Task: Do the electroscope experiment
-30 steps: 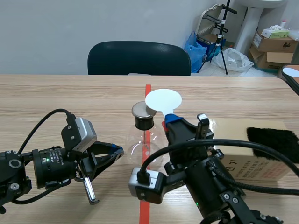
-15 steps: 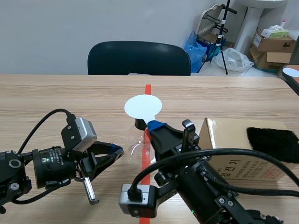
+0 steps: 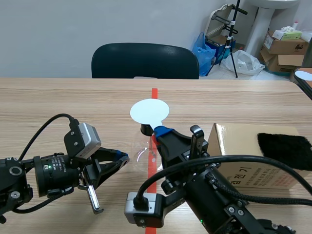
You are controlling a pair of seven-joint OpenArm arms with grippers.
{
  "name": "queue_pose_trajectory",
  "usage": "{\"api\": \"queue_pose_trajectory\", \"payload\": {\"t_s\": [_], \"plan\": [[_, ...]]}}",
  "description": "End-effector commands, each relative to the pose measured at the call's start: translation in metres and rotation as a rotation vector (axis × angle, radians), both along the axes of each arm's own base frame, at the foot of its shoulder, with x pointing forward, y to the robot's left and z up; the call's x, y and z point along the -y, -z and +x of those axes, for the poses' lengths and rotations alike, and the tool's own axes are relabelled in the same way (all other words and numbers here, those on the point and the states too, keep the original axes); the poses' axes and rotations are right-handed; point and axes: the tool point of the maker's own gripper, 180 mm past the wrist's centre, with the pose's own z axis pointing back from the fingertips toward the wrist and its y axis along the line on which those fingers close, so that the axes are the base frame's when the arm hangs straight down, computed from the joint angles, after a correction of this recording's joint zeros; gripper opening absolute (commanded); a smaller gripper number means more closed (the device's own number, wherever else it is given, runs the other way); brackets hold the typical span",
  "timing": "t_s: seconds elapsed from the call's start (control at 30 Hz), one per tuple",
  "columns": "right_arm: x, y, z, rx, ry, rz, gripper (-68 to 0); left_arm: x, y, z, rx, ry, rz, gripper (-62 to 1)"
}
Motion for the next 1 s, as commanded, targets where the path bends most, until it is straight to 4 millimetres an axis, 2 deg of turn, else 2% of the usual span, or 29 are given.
{"api": "queue_pose_trajectory", "payload": {"t_s": [0.0, 0.63, 0.97], "plan": [[0.002, -0.010, 0.007, 0.038, 0.007, 0.008, -66.5, 0.005, -0.012, 0.006, 0.028, -0.001, -0.036, -58.3], [0.006, -0.010, 0.010, 0.039, 0.035, 0.010, -66.5, 0.005, -0.012, 0.006, 0.029, -0.001, -0.038, -58.3], [0.038, -0.013, 0.028, 0.047, 0.240, 0.027, -66.5, 0.005, -0.012, 0.006, 0.029, -0.001, -0.038, -58.3]]}}
